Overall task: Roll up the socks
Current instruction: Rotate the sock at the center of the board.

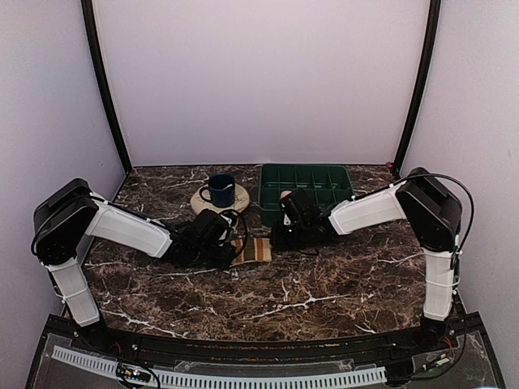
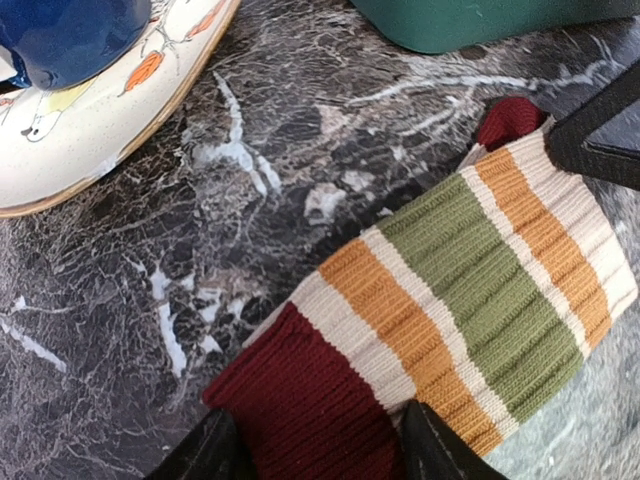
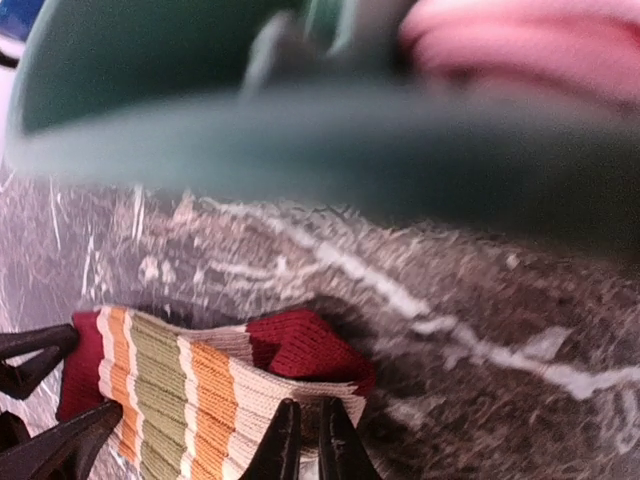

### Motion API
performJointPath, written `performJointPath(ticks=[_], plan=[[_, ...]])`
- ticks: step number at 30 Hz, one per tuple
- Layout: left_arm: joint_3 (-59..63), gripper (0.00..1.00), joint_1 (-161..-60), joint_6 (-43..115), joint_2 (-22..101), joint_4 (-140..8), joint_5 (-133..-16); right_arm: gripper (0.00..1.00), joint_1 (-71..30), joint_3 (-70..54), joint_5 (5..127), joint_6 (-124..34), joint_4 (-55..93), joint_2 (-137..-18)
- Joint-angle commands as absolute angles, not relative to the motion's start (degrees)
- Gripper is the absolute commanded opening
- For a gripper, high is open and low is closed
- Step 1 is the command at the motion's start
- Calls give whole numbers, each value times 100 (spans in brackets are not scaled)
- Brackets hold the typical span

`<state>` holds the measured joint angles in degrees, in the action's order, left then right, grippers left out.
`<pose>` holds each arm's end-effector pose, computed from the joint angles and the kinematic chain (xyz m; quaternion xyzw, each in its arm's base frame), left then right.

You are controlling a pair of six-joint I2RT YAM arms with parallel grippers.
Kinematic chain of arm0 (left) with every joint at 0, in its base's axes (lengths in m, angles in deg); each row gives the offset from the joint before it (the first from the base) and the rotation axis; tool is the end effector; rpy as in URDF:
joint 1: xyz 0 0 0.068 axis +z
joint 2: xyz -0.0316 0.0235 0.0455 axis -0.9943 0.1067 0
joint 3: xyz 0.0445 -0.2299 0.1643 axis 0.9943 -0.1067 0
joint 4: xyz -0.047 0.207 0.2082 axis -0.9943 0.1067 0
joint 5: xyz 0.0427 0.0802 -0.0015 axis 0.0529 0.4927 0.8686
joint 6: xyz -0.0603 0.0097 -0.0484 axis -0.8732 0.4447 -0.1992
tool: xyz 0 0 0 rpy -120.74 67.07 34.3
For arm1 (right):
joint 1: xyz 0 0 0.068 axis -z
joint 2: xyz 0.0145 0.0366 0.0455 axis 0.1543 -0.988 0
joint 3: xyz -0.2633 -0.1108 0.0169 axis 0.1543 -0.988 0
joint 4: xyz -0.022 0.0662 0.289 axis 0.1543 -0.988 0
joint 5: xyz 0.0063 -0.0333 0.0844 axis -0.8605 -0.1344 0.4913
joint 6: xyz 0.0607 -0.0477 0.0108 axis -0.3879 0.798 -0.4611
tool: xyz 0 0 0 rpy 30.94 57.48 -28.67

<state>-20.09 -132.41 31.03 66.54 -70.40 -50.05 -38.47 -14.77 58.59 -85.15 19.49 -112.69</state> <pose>0.2770 -0.2852 0.0969 0.2020 0.8967 -0.0892 0.3835 0.3208 0.3491 0.0926 -0.0052 0.9317 0.2693 0.2438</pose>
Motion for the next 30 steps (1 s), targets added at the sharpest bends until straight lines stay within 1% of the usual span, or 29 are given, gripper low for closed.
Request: performJointPath(ticks=[1,10,22,30], plan=[[-2364,61,-13213,3435,6247,-7070,-5271,9,-4039,-1385,5817,-8148,810,-11281],[-2467,65,-13213,3658,5976,-7341,-5311,8,-4397,-1507,5797,-7986,138,-11011],[-2660,65,-13213,3618,5734,-7367,-5509,10,-5053,-1975,5841,-8549,15,-10537],[-2704,65,-13221,3711,5769,-7495,-5733,12,-5545,-1931,5933,-8890,84,-10453]])
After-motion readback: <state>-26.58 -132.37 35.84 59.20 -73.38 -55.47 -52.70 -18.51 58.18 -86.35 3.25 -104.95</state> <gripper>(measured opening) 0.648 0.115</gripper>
